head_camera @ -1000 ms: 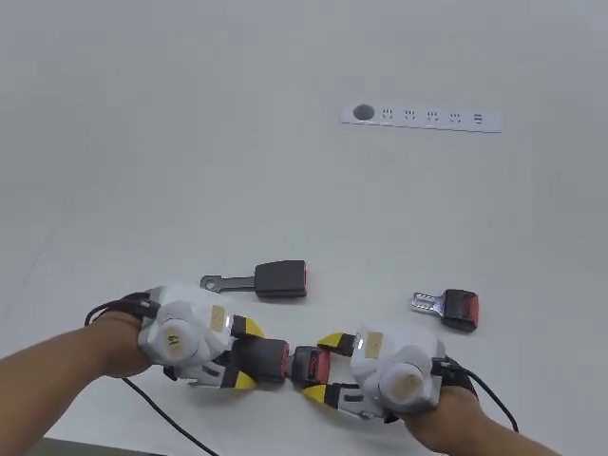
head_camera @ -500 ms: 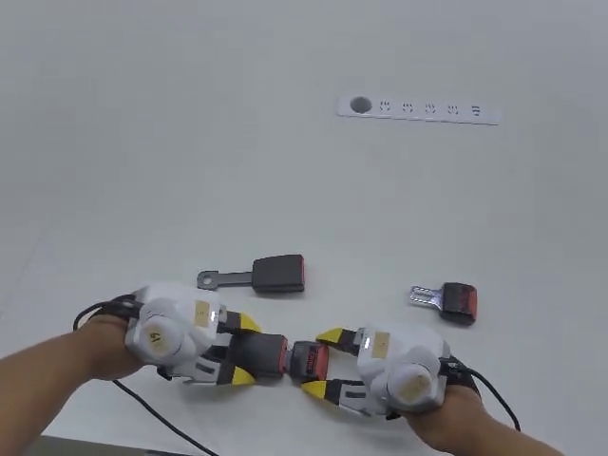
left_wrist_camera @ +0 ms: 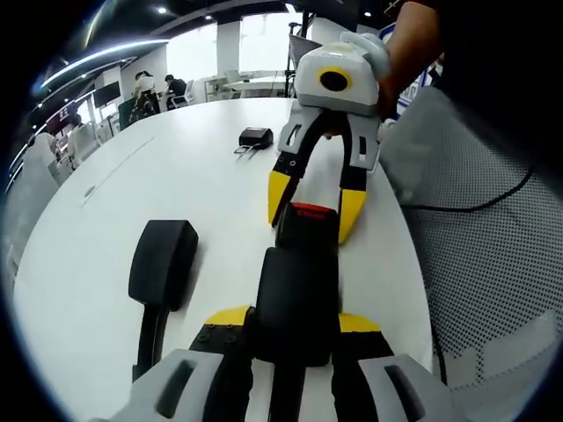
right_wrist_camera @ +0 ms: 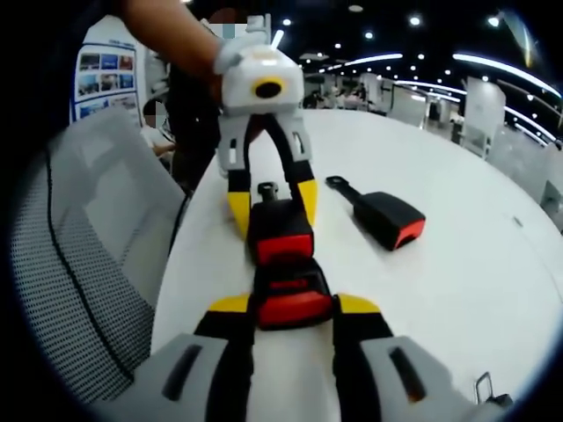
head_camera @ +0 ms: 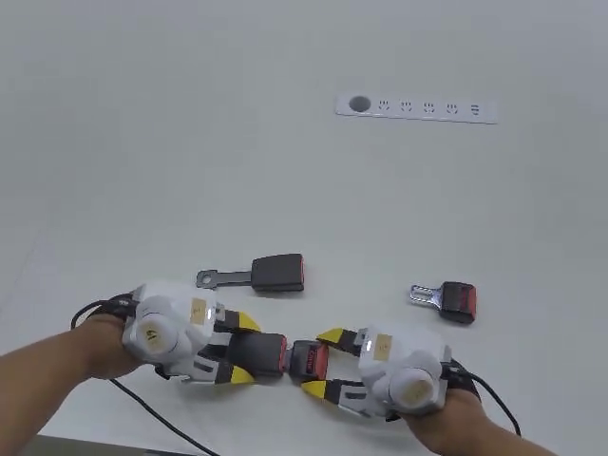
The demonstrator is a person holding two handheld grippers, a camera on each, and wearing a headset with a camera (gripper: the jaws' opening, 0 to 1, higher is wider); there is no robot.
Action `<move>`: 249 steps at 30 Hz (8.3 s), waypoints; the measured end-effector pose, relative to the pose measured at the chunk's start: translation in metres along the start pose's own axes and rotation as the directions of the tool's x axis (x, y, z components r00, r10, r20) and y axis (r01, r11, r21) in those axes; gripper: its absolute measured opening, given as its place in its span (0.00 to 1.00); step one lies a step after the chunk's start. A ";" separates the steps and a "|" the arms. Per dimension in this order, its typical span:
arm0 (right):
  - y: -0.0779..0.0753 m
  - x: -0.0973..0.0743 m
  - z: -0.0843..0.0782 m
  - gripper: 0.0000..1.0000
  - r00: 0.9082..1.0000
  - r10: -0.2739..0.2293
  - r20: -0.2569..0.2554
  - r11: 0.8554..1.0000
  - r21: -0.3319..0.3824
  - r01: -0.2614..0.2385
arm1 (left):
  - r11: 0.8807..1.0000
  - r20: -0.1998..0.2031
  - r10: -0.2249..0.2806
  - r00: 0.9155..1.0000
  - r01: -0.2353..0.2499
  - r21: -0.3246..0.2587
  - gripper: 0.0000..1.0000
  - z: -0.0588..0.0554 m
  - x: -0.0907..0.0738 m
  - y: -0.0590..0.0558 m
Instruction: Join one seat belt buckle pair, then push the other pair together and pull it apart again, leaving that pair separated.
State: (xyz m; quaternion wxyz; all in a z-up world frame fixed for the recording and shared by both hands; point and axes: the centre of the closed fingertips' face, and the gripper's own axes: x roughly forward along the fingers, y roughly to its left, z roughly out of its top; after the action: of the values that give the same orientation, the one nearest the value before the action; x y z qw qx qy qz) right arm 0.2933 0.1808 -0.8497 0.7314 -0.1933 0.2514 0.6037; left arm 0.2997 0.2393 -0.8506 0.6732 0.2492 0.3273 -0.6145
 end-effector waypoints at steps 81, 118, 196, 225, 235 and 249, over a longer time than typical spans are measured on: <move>-0.120 -0.139 -0.096 0.48 0.986 -0.028 -0.166 0.999 0.032 0.034 | 0.992 -0.105 0.120 0.987 -0.122 -0.012 0.49 0.027 0.009 0.103; -0.129 -0.135 -0.092 0.35 0.999 -0.013 -0.041 0.998 0.069 0.016 | 0.998 -0.128 0.020 0.992 -0.012 0.060 0.35 0.025 0.007 0.106; -0.107 0.014 0.008 0.35 1.000 0.014 -0.021 1.000 0.016 -0.013 | 0.993 -0.217 0.003 0.976 0.022 0.113 0.34 0.022 0.011 0.105; -0.110 0.016 0.012 0.35 0.996 -0.003 -0.089 1.000 0.002 0.004 | 0.993 -0.236 0.000 0.972 0.028 0.115 0.34 0.022 0.011 0.104; -0.111 0.017 0.012 0.35 0.995 -0.006 -0.097 1.000 -0.001 0.006 | 0.993 -0.230 -0.002 0.973 0.028 0.113 0.34 0.022 0.011 0.104; -0.111 0.017 0.011 0.35 0.996 -0.007 -0.094 1.000 -0.002 0.007 | 0.994 -0.216 -0.006 0.976 0.030 0.109 0.35 0.026 0.009 0.102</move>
State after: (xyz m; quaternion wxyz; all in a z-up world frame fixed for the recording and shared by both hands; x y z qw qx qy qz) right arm 0.4059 0.1790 -0.8531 0.7207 -0.2231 0.2843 0.5916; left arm 0.4040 0.2264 -0.8475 0.6133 0.3484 0.3656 -0.6073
